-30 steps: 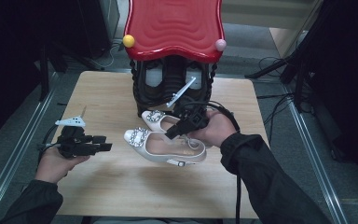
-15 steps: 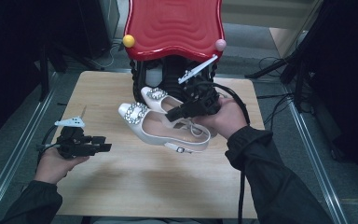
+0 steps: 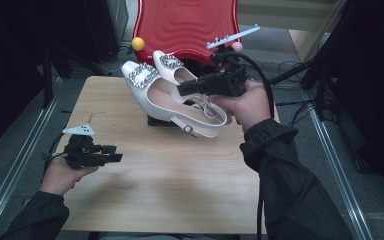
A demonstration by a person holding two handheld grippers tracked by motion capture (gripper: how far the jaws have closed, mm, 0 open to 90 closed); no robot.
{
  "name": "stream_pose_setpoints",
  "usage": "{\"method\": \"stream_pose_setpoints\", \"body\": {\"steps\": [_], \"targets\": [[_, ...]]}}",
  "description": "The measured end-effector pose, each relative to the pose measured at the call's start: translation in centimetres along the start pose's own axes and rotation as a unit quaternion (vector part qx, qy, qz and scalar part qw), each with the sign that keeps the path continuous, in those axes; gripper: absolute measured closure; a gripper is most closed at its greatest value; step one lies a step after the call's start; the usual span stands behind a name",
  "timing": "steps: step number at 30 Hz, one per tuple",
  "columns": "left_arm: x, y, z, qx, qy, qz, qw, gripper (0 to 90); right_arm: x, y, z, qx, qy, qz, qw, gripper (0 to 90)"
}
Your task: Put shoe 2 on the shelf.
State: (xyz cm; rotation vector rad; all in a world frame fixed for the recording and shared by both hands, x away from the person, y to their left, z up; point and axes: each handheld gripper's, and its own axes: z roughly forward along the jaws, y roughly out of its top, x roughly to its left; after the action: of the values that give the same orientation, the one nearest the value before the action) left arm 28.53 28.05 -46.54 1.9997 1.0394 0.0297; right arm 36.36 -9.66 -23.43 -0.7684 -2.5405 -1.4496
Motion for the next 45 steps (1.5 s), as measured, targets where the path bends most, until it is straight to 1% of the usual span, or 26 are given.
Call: {"method": "stream_pose_setpoints", "body": {"steps": [4, 7, 11, 12, 13, 15, 17, 18, 19, 21, 24, 25, 26, 29, 35, 36, 38, 39, 40, 41, 44, 45], "targets": [[0.0, 0.0, 0.1, 0.001, -0.002, 0.001, 1.0, 50.0, -0.1, 1.3, -0.5, -0.025, -0.012, 0.014, 0.9995, 86.1], [0.0, 0.1, 0.2, 0.003, -0.004, 0.001, 1.0, 50.0, -0.4, 2.6, -0.9, -0.037, -0.013, 0.015, 0.9991, 86.2], [0.0, 0.1, 0.2, 0.003, -0.006, 0.003, 1.0, 50.0, -0.8, 4.2, -1.4, -0.054, -0.024, 0.015, 0.9981, 86.1], [0.0, 0.1, 0.2, 0.002, -0.005, 0.002, 1.0, 50.1, -1.0, 4.7, -1.5, -0.06, -0.027, 0.023, 0.9976, 86.1], [0.0, 0.1, 0.2, 0.002, -0.005, 0.002, 1.0, 50.0, -1.2, 5.1, -1.6, -0.066, -0.032, 0.025, 0.997, 86.1], [0.1, 0.1, 0.2, 0.003, -0.005, 0.004, 1.0, 50.0, -1.6, 6.0, -1.8, -0.075, -0.04, 0.035, 0.9957, 86.2], [0.0, 0.2, 0.3, 0.001, -0.008, 0.001, 1.0, 50.0, -1.9, 6.8, -2.0, -0.083, -0.051, 0.046, 0.9942, 86.2], [0.0, 0.2, 0.3, 0.0, -0.008, 0.002, 1.0, 50.0, -2.1, 7.1, -2.0, -0.089, -0.06, 0.051, 0.9929, 86.2], [0.0, 0.2, 0.3, 0.0, -0.008, 0.004, 1.0, 50.0, -2.3, 7.4, -2.1, -0.094, -0.062, 0.053, 0.9922, 86.2], [0.0, 0.2, 0.3, 0.004, -0.01, 0.004, 0.9999, 49.9, -2.8, 8.1, -2.2, -0.112, -0.071, 0.064, 0.9891, 86.2], [0.0, 0.3, 0.4, 0.005, -0.012, 0.004, 0.9999, 50.0, -3.4, 8.8, -2.3, -0.128, -0.085, 0.076, 0.9851, 86.2], [0.0, 0.3, 0.5, 0.005, -0.013, 0.005, 0.9999, 49.9, -3.6, 9.1, -2.4, -0.137, -0.094, 0.083, 0.9827, 86.2], [0.0, 0.3, 0.5, 0.004, -0.013, 0.006, 0.9999, 50.0, -3.9, 9.3, -2.3, -0.14, -0.098, 0.087, 0.9815, 86.2], [0.0, 0.4, 0.6, 0.007, -0.017, 0.007, 0.9998, 49.9, -4.6, 9.9, -2.3, -0.153, -0.117, 0.101, 0.976, 86.2], [-0.1, 0.5, 0.9, 0.006, -0.022, 0.007, 0.9997, 50.0, -6.3, 10.8, -2.1, -0.183, -0.15, 0.131, 0.9628, 86.2], [-0.1, 0.6, 1.0, 0.006, -0.023, 0.007, 0.9997, 49.9, -6.6, 11.0, -2.1, -0.185, -0.154, 0.135, 0.9613, 86.2], [-0.1, 0.6, 1.0, 0.007, -0.025, 0.014, 0.9996, 49.9, -7.2, 11.1, -2.0, -0.192, -0.157, 0.148, 0.9575, 86.2], [-0.1, 0.6, 1.0, 0.007, -0.025, 0.014, 0.9996, 49.9, -7.4, 11.2, -2.0, -0.196, -0.16, 0.153, 0.9552, 86.2], [-0.2, 0.7, 1.0, 0.006, -0.029, 0.018, 0.9994, 49.9, -7.7, 11.3, -1.9, -0.199, -0.165, 0.155, 0.9535, 86.2], [-0.2, 0.7, 1.0, 0.005, -0.031, 0.018, 0.9994, 49.9, -7.9, 11.3, -1.9, -0.204, -0.168, 0.16, 0.951, 86.2], [-0.3, 0.7, 1.1, 0.003, -0.033, 0.021, 0.9992, 49.9, -8.5, 11.6, -1.6, -0.213, -0.18, 0.17, 0.9453, 86.2], [-0.4, 0.8, 1.1, 0.003, -0.033, 0.022, 0.9992, 49.9, -8.6, 11.7, -1.5, -0.213, -0.183, 0.171, 0.9445, 86.2]]}}
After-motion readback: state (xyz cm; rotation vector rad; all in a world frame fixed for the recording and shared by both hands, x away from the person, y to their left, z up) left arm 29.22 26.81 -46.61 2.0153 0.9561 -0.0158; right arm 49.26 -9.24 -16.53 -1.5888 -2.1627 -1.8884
